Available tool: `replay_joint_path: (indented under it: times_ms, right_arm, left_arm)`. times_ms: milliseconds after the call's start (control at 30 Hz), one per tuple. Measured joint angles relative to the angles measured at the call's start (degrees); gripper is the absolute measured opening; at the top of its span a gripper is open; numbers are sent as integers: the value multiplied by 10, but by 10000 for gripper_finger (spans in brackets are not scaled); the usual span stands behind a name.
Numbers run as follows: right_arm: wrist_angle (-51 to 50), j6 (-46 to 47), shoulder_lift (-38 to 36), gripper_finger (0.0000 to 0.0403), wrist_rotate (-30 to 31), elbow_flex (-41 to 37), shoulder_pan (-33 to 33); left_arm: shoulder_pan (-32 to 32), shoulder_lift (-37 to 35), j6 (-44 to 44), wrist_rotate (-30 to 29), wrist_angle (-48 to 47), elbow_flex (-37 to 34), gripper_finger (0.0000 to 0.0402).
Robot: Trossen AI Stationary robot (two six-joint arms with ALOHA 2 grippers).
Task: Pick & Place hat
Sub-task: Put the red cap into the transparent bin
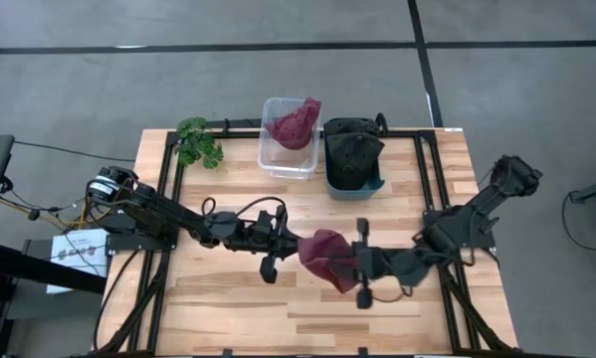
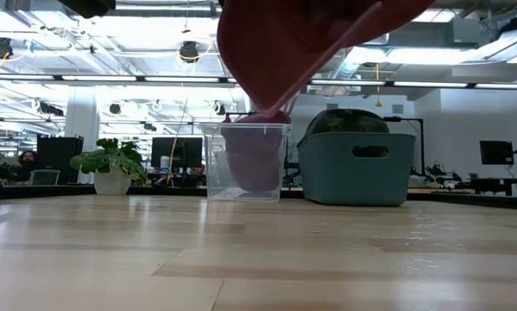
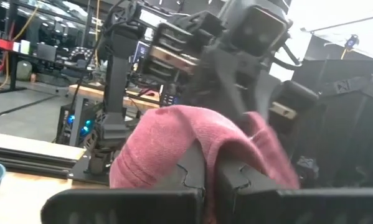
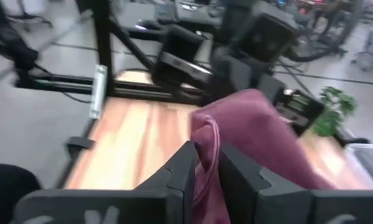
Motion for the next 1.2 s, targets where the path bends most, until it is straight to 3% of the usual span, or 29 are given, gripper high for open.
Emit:
replay_joint_path:
  times_ms: [233,333,500,700,867,1200]
  right_arm:
    - [84,-1,39,63,-2,0,-60]
    - [94,3,43,63,-29,7,-76]
    - [81,-76,28,63,-39,21,-76]
    - [-47,-82,-16,63,-39,21,-62]
    - [-185,-17,-54,63,-37,21,-59]
    - [-201,41,-67,63,-41,21,-53]
  left_arm:
    - [-9,-1,-2,-2,-1,-1,5]
    - [-15,-1,-2,1,4,-1,5]
    - [-17,-1,14,5,-4,-1,5]
    - [-17,-1,71,8,-5,-1,5]
    - [-15,-11,145,7,-11,0,5]
    - [22,-76,197,4,-86,0,5]
